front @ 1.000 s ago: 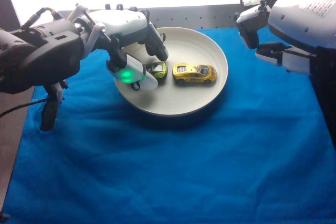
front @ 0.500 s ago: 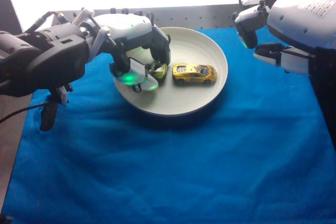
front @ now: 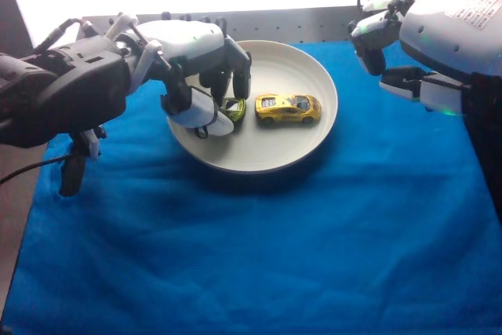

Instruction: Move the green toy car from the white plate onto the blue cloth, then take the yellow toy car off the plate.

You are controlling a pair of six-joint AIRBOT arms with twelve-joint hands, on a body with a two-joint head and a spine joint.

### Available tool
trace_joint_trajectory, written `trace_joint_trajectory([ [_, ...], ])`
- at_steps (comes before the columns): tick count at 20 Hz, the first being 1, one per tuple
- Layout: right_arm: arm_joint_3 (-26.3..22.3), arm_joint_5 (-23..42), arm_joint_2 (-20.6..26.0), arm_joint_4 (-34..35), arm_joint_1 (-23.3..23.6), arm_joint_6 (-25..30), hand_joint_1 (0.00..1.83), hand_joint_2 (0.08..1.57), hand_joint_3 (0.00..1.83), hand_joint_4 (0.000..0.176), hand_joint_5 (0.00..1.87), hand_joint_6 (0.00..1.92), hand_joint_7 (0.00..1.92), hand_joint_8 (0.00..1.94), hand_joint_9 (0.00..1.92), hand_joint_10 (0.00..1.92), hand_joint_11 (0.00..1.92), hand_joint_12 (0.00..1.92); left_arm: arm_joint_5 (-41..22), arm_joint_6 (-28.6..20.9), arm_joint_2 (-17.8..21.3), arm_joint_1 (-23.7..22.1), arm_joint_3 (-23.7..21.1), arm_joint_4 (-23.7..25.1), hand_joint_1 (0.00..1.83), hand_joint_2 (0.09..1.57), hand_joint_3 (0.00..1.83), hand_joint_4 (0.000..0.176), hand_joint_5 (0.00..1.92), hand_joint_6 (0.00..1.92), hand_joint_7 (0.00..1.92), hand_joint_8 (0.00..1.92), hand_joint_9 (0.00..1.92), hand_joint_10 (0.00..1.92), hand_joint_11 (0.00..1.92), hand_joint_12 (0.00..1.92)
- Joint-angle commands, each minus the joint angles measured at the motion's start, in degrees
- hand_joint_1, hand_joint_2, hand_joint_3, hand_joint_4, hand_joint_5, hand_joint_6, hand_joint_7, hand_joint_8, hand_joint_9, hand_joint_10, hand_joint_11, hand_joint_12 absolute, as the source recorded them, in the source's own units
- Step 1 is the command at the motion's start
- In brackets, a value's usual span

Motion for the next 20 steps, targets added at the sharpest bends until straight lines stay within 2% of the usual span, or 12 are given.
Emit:
trace_joint_trajectory([
  [1,-0.2,7.2,-0.1,0.2,0.4,-0.3,1.17,1.22,0.01,0.000,0.76,1.30,0.79,1.34,0.62,1.48,0.58,1.92,-6.9,0.1,0.5,-0.1,0.0,-0.4,1.18,1.21,0.00,0.000,0.79,1.20,0.84,1.36,0.41,1.58,0.11,1.92],
  [6,-0.2,7.2,-0.1,0.2,0.2,-0.3,1.18,1.21,0.00,0.000,0.75,1.29,0.84,1.30,0.63,1.44,0.54,1.90,-11.4,0.1,3.5,-0.1,-2.8,-1.5,1.20,1.22,0.00,0.000,0.90,1.27,0.66,1.36,0.04,1.56,0.00,1.92],
  [9,-0.2,7.2,-0.1,0.2,0.1,-0.3,1.19,1.20,0.00,0.000,0.76,1.28,0.86,1.28,0.65,1.43,0.58,1.88,-14.6,0.1,5.5,-0.1,-5.4,-1.3,1.19,1.20,0.00,0.000,0.88,1.08,0.79,1.45,0.55,1.68,0.37,1.92],
  [12,-0.2,7.2,0.0,0.5,0.1,-0.3,1.20,1.19,0.00,0.000,0.78,1.24,0.88,1.25,0.67,1.39,0.58,1.84,-18.7,0.1,9.3,0.9,-10.1,0.2,1.21,1.15,0.00,0.004,0.95,1.14,0.89,1.11,0.45,1.35,0.00,1.91],
  [13,-0.2,7.2,0.1,0.7,0.1,-0.3,1.19,1.20,0.00,0.000,0.77,1.23,0.85,1.31,0.62,1.37,0.47,1.88,-20.1,0.1,10.8,1.5,-11.9,0.5,1.22,1.18,0.01,0.000,0.92,0.95,0.80,1.49,0.74,1.81,0.64,1.92],
  [14,-0.2,7.2,0.2,0.8,0.0,-0.3,1.19,1.20,0.00,0.000,0.77,1.23,0.85,1.31,0.62,1.37,0.47,1.88,-21.1,0.1,11.6,2.0,-12.9,0.9,1.22,1.18,0.01,0.000,0.92,0.95,0.80,1.49,0.74,1.81,0.64,1.92],
  [15,-0.2,7.2,0.2,0.9,-0.1,-0.3,1.14,1.18,0.00,0.000,0.83,1.20,0.66,0.92,0.59,1.28,0.41,1.82,-22.4,0.0,13.0,2.6,-14.6,1.4,1.16,1.15,0.00,0.000,0.91,1.10,0.97,1.87,1.14,1.92,1.21,1.92],
  [16,-0.2,7.2,0.3,1.1,-0.1,-0.3,1.14,1.18,0.00,0.000,0.83,1.20,0.66,0.92,0.59,1.28,0.41,1.82,-24.1,0.0,14.6,3.6,-16.6,1.9,1.16,1.15,0.00,0.000,0.91,1.10,0.97,1.87,1.14,1.92,1.21,1.92],
  [17,-0.2,7.2,0.4,1.2,-0.2,-0.3,1.29,1.09,0.00,0.000,0.70,0.77,0.67,0.79,0.57,1.23,0.35,1.81,-25.5,-0.3,15.7,4.5,-18.1,2.4,1.16,1.15,0.00,0.000,0.91,1.10,0.88,1.87,0.99,1.92,1.07,1.92],
  [18,-0.2,7.2,0.4,1.3,-0.2,-0.3,1.38,1.04,0.00,0.000,0.74,0.46,0.71,0.67,0.59,1.26,0.47,1.79,-27.1,-0.8,17.1,5.6,-19.9,3.1,1.35,1.17,0.00,0.000,0.83,1.15,0.90,1.23,0.77,1.41,0.44,1.63],
  [19,-0.2,7.2,0.4,1.5,-0.2,-0.3,1.38,1.04,0.00,0.000,0.74,0.46,0.71,0.67,0.59,1.26,0.47,1.79,-29.1,-1.4,18.6,6.9,-21.7,3.7,1.35,1.17,0.00,0.000,0.83,1.15,0.90,1.23,0.77,1.41,0.44,1.63],
  [20,-0.2,7.2,0.4,1.7,-0.3,-0.3,1.39,1.03,0.00,0.000,0.78,0.34,0.74,0.55,0.60,1.17,0.53,1.71,-30.6,-1.7,19.7,8.0,-23.0,3.9,1.23,1.14,0.00,0.000,0.98,0.92,0.92,1.21,0.39,1.28,0.02,1.83],
])
